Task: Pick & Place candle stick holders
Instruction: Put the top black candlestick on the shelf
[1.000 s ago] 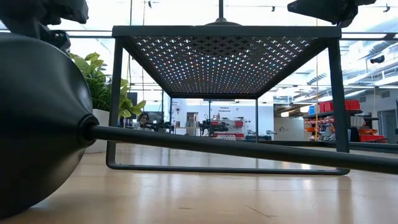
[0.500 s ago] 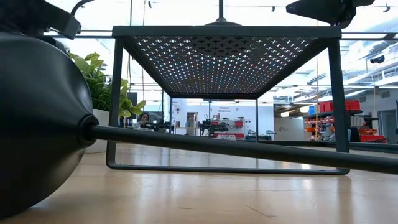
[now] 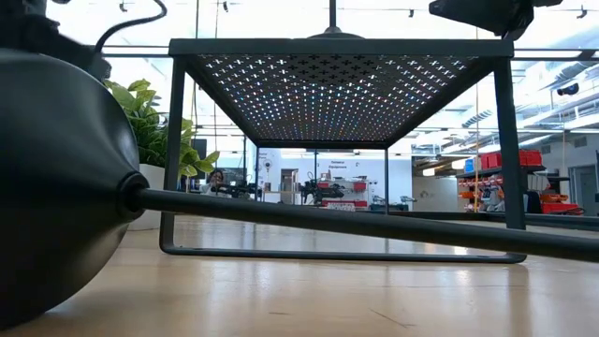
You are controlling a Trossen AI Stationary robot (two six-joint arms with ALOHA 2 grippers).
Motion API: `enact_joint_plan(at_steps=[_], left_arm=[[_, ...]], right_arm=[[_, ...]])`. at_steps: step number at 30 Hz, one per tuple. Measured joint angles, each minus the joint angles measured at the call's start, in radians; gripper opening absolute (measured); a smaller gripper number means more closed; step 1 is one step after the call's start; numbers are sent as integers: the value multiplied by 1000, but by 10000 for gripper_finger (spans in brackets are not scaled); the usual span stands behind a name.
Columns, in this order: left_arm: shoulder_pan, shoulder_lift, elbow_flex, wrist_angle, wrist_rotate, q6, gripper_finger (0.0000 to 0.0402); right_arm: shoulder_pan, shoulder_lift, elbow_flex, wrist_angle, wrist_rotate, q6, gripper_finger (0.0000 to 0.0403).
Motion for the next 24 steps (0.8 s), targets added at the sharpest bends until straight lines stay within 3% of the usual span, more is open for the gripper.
enact_joint_plan(at_steps=[15, 24], left_arm=[[1, 1, -170, 181, -11, -2, 399], [1, 1, -181, 232, -33, 3, 398]], right_arm=[[0, 0, 0, -4, 0, 3, 339], [0, 0, 0, -5, -1, 7, 339]])
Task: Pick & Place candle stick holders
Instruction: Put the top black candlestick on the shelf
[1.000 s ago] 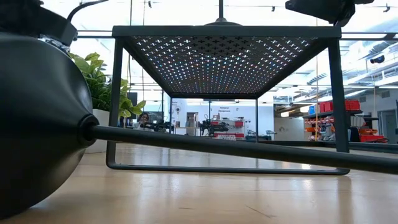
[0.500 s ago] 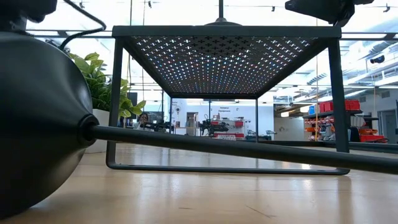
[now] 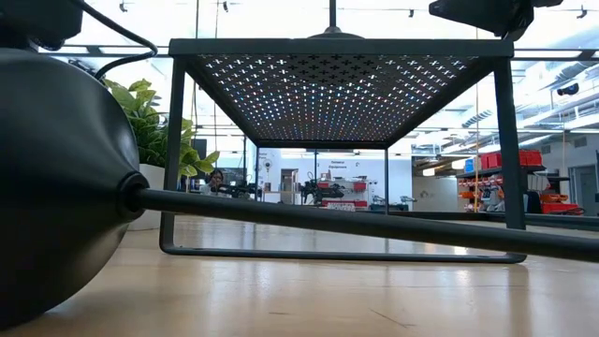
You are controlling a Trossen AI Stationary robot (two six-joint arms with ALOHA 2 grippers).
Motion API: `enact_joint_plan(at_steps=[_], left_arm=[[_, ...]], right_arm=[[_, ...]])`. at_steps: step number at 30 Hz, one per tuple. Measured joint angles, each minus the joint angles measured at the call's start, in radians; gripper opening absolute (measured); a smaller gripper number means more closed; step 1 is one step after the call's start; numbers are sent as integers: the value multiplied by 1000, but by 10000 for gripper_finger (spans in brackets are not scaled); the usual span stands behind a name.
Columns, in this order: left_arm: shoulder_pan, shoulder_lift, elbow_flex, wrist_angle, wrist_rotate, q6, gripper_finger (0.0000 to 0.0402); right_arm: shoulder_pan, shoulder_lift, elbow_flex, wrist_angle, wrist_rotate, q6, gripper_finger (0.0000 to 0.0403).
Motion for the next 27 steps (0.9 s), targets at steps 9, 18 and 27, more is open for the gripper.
enact_joint_plan(at_steps=[9, 18, 27], left_arm=[[0, 0, 0, 11, -5, 1, 369], [0, 0, 0, 43, -5, 1, 340], [-3, 36, 1, 53, 3, 2, 308]], right_arm=[[0, 0, 0, 0, -47, 0, 339], [0, 0, 0, -2, -77, -3, 339], [0, 0, 0, -2, -77, -3, 339]])
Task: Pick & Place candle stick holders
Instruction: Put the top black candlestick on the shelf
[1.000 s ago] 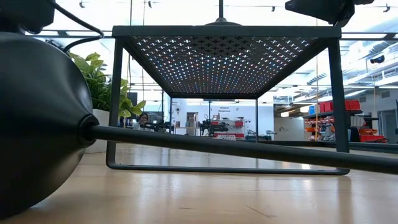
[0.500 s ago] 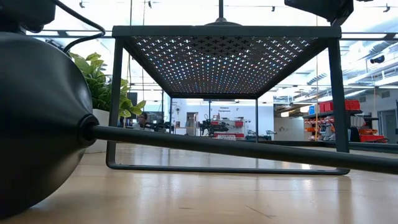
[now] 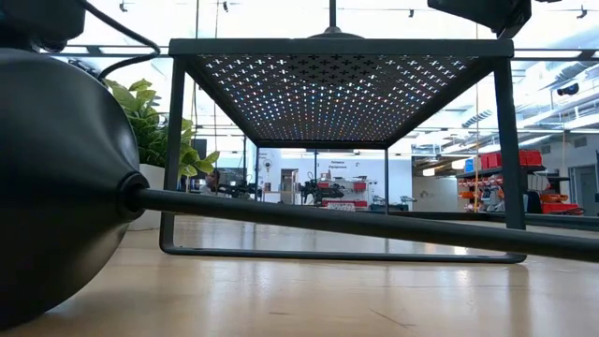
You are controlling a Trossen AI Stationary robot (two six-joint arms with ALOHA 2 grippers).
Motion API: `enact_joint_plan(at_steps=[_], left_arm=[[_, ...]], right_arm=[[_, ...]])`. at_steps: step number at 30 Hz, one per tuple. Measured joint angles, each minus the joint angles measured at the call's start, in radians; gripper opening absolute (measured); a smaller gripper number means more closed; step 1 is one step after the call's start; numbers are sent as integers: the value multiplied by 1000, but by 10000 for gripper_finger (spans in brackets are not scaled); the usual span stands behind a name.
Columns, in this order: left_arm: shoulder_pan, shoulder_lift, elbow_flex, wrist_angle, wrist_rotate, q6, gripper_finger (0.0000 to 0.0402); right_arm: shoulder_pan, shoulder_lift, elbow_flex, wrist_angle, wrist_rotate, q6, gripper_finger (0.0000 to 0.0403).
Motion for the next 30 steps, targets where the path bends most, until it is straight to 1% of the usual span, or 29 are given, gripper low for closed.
enact_joint_plan(at_steps=[6, 10, 15, 23, 24, 30], left_arm=[[2, 61, 0, 7, 46, 2, 285], [2, 75, 1, 11, 67, 1, 244], [2, 75, 0, 13, 63, 0, 163], [2, 75, 0, 14, 70, 5, 18], [2, 75, 0, 15, 80, 2, 12], [2, 75, 0, 15, 94, -3, 10]], right_arm=[[0, 0, 0, 0, 0, 0, 339], [0, 0, 0, 0, 0, 0, 339], [0, 0, 0, 0, 0, 0, 339], [0, 0, 0, 0, 0, 0, 339], [0, 0, 0, 0, -1, 0, 339], [0, 0, 0, 0, -1, 0, 339]])
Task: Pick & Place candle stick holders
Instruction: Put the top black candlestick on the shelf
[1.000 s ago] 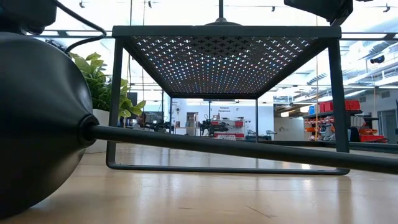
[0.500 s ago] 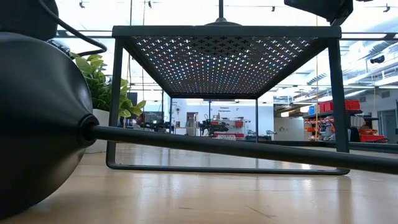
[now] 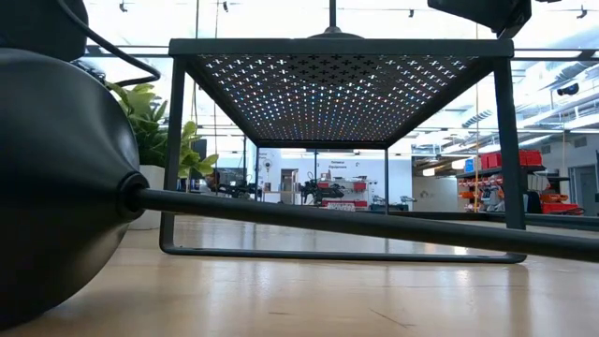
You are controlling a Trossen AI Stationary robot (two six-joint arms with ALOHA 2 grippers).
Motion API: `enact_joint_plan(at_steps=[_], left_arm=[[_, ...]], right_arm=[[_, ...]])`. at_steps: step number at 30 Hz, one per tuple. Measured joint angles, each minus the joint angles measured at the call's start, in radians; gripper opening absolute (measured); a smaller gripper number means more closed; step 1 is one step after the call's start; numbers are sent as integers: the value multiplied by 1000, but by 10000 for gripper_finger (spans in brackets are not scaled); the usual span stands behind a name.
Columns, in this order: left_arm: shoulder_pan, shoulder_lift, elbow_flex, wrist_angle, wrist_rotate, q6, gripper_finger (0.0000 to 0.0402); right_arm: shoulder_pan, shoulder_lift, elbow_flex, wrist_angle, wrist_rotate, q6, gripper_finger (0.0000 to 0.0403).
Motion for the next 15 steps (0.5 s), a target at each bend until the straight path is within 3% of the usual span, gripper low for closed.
enact_joint_plan(at_steps=[15], left_arm=[[-25, -14, 51, 7, 39, 11, 9]], right_arm=[[0, 0, 0, 0, 0, 0, 339]])
